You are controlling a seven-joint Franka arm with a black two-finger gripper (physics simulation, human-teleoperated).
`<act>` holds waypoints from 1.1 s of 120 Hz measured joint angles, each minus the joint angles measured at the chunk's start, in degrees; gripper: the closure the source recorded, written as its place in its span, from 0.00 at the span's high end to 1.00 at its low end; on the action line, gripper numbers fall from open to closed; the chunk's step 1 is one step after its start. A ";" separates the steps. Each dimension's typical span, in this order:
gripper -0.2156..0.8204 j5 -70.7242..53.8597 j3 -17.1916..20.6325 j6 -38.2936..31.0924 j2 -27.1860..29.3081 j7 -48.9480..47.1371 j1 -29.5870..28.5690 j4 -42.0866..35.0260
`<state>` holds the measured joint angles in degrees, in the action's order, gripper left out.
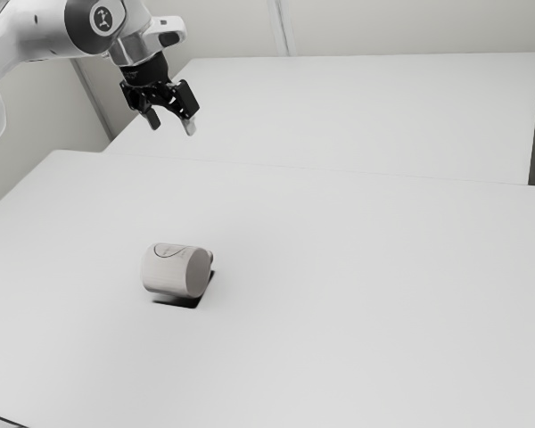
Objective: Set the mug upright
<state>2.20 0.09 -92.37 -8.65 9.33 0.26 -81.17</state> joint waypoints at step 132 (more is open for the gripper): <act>0.79 33.37 -13.61 4.44 -1.93 19.09 -16.40 -23.56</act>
<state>35.57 -13.52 -87.93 -10.58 28.43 -16.14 -104.74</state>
